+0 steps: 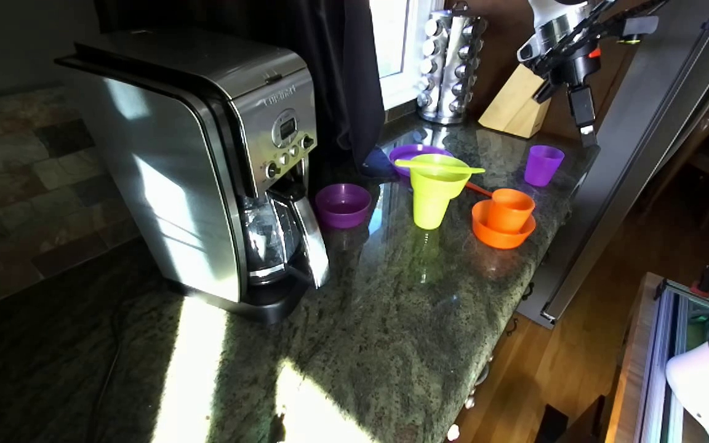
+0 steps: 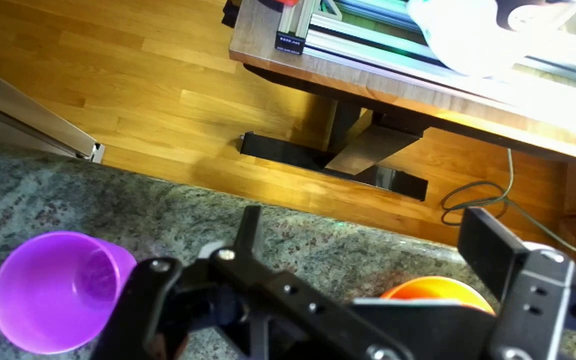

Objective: Remove the spoon and cup from the orange bowl

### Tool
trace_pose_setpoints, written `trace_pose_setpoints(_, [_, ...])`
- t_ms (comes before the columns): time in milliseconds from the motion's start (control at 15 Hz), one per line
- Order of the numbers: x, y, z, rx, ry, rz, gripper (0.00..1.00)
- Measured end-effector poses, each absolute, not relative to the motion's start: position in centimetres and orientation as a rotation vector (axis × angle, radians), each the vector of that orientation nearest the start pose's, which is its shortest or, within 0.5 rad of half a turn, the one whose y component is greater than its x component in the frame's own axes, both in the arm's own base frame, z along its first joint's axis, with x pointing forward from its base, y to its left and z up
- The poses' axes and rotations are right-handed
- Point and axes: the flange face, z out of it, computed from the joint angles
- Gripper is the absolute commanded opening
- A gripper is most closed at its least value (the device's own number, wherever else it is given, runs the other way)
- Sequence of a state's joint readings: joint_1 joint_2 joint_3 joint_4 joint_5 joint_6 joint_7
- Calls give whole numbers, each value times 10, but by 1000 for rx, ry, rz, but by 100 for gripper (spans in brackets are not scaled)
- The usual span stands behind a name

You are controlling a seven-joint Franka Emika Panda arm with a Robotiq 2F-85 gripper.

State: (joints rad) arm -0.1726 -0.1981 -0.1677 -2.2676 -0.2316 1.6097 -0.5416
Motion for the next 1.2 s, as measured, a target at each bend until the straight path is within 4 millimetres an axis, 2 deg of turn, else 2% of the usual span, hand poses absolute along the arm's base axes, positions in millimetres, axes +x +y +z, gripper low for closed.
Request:
trace_pose_setpoints(267, [391,-155,393,-2977,-523,671,100])
trace_pose_setpoints(600, [398,-136,372,-2993,-526,440,100])
trace_pose_setpoints(1000, [407,-120,356,-3036,-527,217,100])
trace_pose_setpoints(1067, [408,-118,354,-3041,-524,191,98])
trace_pose_setpoints(1133, [408,-115,351,-3044,-520,171,90])
trace_pose_setpoints(1200, [409,-113,349,-3047,-518,154,90])
